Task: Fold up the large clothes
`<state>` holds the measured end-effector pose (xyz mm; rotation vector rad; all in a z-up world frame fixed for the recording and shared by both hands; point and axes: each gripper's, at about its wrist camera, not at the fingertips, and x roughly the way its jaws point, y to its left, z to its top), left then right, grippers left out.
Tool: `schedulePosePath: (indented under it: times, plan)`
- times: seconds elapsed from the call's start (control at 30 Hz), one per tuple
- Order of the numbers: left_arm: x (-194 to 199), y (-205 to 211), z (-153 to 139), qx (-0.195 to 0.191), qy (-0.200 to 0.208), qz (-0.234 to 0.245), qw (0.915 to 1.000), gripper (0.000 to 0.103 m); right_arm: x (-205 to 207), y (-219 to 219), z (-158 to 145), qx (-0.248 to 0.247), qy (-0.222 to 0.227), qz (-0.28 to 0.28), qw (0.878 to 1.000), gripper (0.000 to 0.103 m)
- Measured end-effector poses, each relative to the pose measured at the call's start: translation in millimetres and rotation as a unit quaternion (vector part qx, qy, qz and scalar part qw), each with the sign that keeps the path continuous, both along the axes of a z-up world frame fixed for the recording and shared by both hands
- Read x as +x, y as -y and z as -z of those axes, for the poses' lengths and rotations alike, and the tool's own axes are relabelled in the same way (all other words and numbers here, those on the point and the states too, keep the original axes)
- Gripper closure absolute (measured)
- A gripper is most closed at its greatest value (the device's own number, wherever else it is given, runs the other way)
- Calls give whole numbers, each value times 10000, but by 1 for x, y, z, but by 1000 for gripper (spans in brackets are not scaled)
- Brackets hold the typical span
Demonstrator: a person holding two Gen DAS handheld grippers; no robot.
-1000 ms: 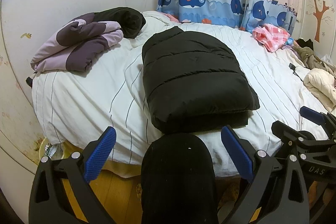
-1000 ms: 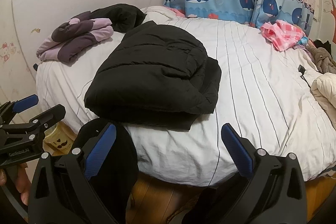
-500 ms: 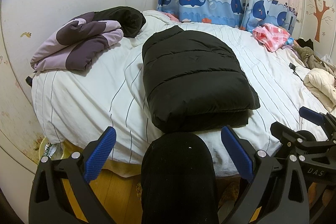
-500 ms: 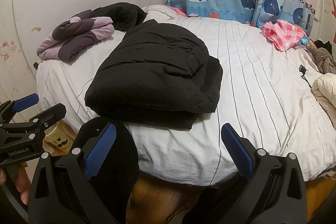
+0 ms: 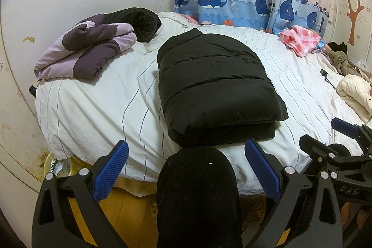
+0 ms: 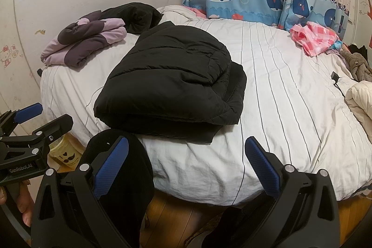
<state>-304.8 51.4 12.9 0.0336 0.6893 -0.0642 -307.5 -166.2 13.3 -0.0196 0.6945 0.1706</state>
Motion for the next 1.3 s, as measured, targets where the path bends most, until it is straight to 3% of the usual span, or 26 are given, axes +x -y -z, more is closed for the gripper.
schedulePosePath:
  times: [1.3]
  plan:
    - [10, -13, 4, 59, -79, -79, 9999, 7, 1, 1, 4, -50, -4, -10, 10000, 6]
